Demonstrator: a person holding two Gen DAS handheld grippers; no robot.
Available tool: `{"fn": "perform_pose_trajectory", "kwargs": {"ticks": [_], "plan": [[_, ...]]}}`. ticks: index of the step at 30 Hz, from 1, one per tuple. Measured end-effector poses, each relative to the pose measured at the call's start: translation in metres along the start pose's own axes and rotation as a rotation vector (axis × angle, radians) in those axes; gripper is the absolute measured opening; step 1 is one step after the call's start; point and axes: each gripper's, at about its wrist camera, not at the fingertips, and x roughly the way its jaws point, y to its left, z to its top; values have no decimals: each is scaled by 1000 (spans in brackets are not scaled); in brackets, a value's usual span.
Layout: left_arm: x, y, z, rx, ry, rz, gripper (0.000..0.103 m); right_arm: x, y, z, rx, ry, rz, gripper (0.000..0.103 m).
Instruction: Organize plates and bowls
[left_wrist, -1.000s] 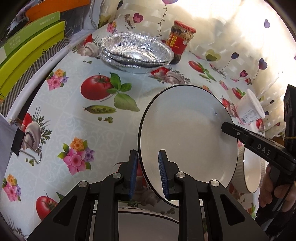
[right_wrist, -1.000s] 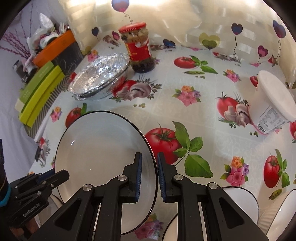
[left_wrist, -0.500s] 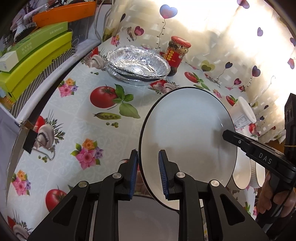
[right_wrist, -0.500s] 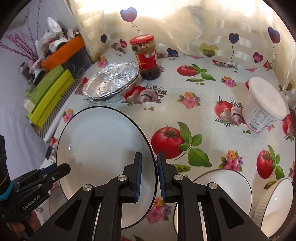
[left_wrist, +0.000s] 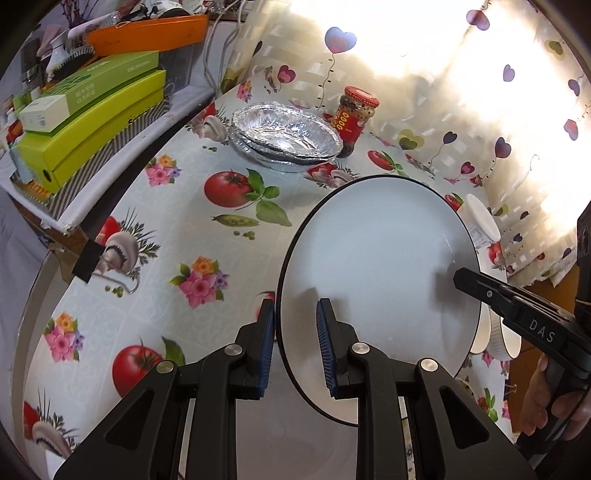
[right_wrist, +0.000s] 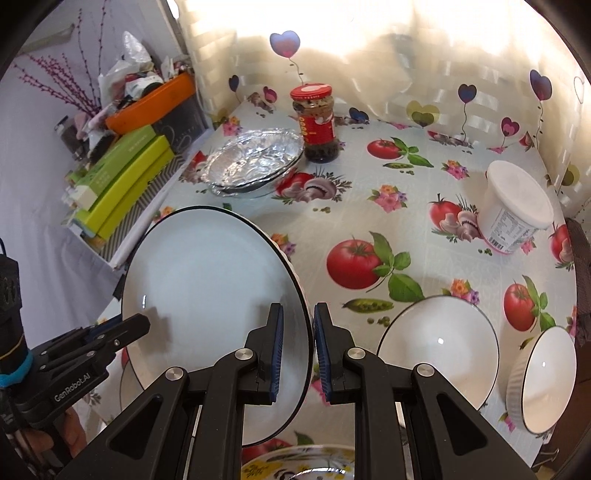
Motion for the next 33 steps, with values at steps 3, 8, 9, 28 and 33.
{"fn": "perform_pose_trajectory", "kwargs": {"ticks": [3, 8, 9, 28, 33], "plan": [[-6, 3, -7, -1, -7, 5, 23, -2, 6, -8, -3, 4, 4, 17], [-15, 14, -20, -12, -14, 18, 23, -2, 16, -23, -6, 20, 23, 17], [-16, 17, -22, -13, -15, 21, 23, -2, 19, -26, -9, 24, 26, 17], [-30, 57, -66, -72, -7, 62, 23, 3, 55, -70, -43, 59, 93, 17], [-29, 66, -78, -83, 7, 67, 23, 12, 60, -82, -42, 85, 96, 17]]}}
